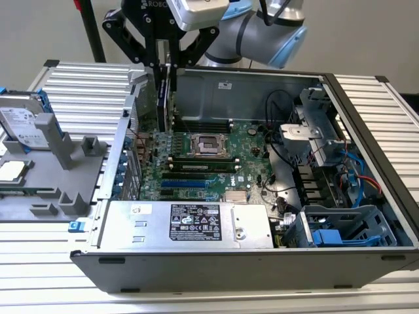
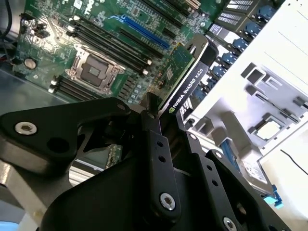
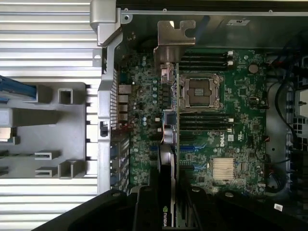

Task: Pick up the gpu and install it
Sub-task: 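Pick up the gpu and move the gpu toward the slot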

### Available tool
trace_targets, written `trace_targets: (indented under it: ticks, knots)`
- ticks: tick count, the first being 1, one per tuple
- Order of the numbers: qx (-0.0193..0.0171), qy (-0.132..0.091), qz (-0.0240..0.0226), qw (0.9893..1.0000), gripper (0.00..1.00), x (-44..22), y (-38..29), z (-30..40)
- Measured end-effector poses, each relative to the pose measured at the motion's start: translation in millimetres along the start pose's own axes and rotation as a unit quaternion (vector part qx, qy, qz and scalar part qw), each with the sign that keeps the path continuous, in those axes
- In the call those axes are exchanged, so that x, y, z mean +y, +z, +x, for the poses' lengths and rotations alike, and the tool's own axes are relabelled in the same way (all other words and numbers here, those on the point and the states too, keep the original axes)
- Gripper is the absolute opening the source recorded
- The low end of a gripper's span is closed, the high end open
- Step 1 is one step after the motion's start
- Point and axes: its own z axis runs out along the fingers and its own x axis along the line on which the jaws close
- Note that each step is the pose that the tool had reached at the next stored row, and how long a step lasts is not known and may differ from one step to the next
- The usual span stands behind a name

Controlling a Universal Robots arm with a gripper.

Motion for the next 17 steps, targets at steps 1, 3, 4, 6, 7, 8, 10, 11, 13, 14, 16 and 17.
trace_targets:
  ticks: [1,3,4,6,7,8,10,11,13,14,16,17]
  knots:
    - [0.0,0.0,0.0,1.0,0.0,0.0,0.0,-1.3]
    - [0.0,0.0,0.0,1.0,0.0,0.1,0.1,-4.3]
    - [0.0,0.0,0.0,1.0,0.0,0.1,0.1,-5.7]
    - [0.0,0.0,0.0,1.0,0.0,0.1,0.1,-8.6]
    - [0.0,0.0,0.0,1.0,0.0,0.1,0.1,-10.1]
    - [0.0,0.0,0.0,1.0,0.0,0.2,0.2,-11.6]
    - [0.0,0.0,0.0,1.0,0.0,0.2,0.2,-14.7]
    - [0.0,0.0,0.0,1.0,0.0,0.2,0.2,-16.3]
    - [0.0,0.0,0.0,1.0,0.0,0.3,0.3,-19.1]
    - [0.0,0.0,0.0,1.0,0.0,0.3,0.3,-20.6]
    - [0.0,0.0,0.0,1.0,0.0,0.3,0.3,-23.5]
    - [0.0,0.0,0.0,1.0,0.0,0.4,0.4,-24.9]
